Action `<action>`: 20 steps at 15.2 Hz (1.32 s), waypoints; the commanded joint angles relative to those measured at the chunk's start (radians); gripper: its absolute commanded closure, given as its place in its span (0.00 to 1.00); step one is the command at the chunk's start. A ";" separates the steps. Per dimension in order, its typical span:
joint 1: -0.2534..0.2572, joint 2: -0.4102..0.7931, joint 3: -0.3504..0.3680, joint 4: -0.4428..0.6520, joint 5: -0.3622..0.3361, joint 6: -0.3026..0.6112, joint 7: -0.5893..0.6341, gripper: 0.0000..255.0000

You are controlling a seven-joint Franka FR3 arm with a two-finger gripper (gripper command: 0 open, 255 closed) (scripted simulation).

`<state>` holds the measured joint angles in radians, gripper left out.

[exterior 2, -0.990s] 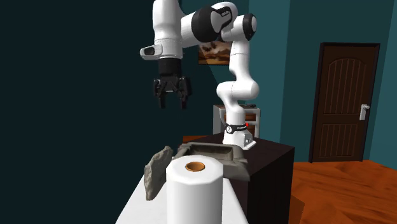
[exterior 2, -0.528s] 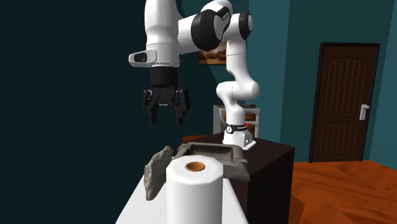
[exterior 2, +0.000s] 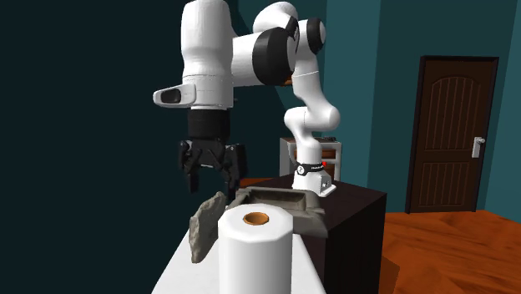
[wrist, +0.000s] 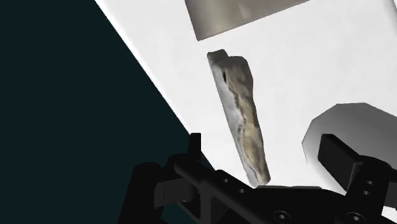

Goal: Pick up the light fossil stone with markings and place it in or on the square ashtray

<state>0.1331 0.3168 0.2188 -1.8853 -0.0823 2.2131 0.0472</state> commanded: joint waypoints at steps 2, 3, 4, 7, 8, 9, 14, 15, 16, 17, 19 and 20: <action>-0.035 0.044 0.032 0.005 -0.026 0.031 -0.253 0.00; -0.036 0.052 0.033 0.002 -0.030 0.042 -0.251 0.00; -0.036 0.059 0.032 -0.002 -0.033 0.052 -0.249 0.00; -0.036 0.072 0.032 -0.006 -0.038 0.069 -0.245 0.00; -0.036 0.072 0.032 -0.006 -0.038 0.069 -0.245 0.00; -0.037 0.072 0.033 -0.006 -0.039 0.069 -0.245 0.00; -0.039 0.071 0.035 -0.010 -0.039 0.071 -0.245 1.00; -0.038 0.070 0.035 -0.011 -0.039 0.071 -0.244 1.00; -0.040 0.075 0.033 -0.005 -0.040 0.071 -0.246 1.00; -0.040 0.067 0.035 -0.015 -0.038 0.072 -0.246 1.00; -0.040 0.064 0.035 -0.016 -0.037 0.071 -0.245 1.00; -0.040 0.064 0.035 -0.015 -0.037 0.071 -0.246 1.00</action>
<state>0.0987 0.3787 0.2602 -1.8958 -0.1215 2.2882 -0.1990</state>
